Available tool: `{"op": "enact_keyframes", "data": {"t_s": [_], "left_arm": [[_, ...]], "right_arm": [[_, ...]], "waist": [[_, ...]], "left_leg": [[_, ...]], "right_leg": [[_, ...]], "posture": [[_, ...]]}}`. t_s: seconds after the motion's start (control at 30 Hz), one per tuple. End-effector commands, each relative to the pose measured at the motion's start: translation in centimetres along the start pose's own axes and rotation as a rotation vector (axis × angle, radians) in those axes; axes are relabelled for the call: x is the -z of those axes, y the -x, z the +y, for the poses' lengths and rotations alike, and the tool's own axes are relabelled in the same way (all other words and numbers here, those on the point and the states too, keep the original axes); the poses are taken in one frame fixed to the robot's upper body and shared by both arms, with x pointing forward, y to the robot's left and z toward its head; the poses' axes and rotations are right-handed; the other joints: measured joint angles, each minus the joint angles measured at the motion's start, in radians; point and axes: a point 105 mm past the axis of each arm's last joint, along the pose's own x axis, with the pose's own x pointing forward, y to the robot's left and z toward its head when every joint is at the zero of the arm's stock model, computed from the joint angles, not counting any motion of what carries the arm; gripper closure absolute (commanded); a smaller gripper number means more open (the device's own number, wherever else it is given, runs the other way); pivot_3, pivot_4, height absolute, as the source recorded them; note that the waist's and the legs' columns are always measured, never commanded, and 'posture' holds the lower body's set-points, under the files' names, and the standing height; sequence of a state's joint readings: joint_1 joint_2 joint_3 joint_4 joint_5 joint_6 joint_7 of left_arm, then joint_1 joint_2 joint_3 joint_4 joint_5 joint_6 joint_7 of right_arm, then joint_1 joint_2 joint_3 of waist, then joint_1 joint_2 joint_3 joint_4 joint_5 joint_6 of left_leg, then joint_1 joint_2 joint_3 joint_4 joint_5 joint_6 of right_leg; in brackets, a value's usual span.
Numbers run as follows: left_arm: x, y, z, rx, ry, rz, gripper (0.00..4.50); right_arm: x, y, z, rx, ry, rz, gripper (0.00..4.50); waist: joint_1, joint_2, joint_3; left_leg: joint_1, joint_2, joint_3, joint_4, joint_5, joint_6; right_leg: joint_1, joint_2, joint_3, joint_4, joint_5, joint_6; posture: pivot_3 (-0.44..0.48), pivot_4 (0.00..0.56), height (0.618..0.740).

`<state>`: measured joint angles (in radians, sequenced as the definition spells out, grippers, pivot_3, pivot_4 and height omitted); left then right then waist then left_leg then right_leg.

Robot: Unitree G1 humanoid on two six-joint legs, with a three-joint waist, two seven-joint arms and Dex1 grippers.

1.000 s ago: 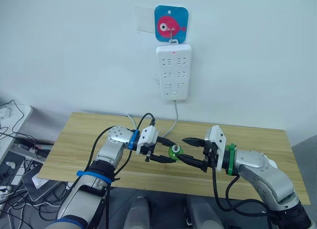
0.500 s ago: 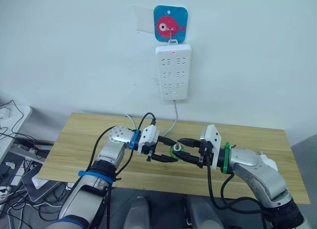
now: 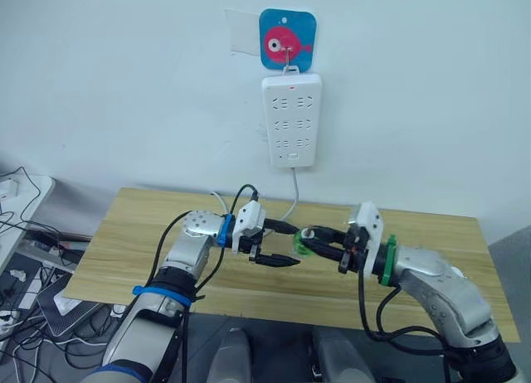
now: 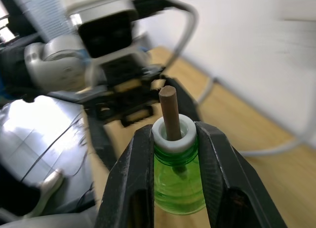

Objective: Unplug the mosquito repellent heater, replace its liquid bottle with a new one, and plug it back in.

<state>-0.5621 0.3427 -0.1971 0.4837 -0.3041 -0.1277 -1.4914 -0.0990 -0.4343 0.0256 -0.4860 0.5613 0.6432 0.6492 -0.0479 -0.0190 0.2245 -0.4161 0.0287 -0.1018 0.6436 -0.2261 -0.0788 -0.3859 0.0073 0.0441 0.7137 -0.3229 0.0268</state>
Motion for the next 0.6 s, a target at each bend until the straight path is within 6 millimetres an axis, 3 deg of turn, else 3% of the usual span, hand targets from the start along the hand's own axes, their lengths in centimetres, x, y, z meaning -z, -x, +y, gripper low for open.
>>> {"op": "enact_keyframes", "data": {"t_s": [0.03, 0.3, 0.6], "left_arm": [[-1.9, -0.7, 0.5, -0.041, -0.054, -0.085, 0.00], [-4.8, -3.9, 2.5, -0.257, -0.187, -0.253, 0.00], [-6.4, -6.6, 3.2, -0.388, -0.253, -0.358, 0.00]], "right_arm": [[-2.1, 1.5, -0.9, 0.113, -0.123, -0.132, 3.67], [-3.8, 3.9, -2.8, 0.274, -0.561, -0.394, 3.67], [-5.8, 4.0, -2.4, 0.250, -0.808, -0.530, 3.67]], "waist": [[0.000, 0.000, 0.000], [-0.001, 0.001, -0.001], [-0.009, 0.006, -0.006]], "left_leg": [[0.000, 0.000, 0.000, 0.000, 0.000, 0.000], [0.000, 0.000, 0.001, 0.000, 0.000, 0.000], [0.000, -0.001, 0.002, 0.000, 0.000, 0.000]], "right_leg": [[0.000, 0.000, 0.000, 0.000, 0.000, 0.000], [0.000, -0.001, 0.001, 0.000, 0.000, 0.000], [0.000, 0.000, 0.002, 0.000, 0.000, 0.000]], "posture": [[-0.004, 0.173, 0.740], [-0.029, 0.154, 0.740], [-0.037, 0.142, 0.740]]}}
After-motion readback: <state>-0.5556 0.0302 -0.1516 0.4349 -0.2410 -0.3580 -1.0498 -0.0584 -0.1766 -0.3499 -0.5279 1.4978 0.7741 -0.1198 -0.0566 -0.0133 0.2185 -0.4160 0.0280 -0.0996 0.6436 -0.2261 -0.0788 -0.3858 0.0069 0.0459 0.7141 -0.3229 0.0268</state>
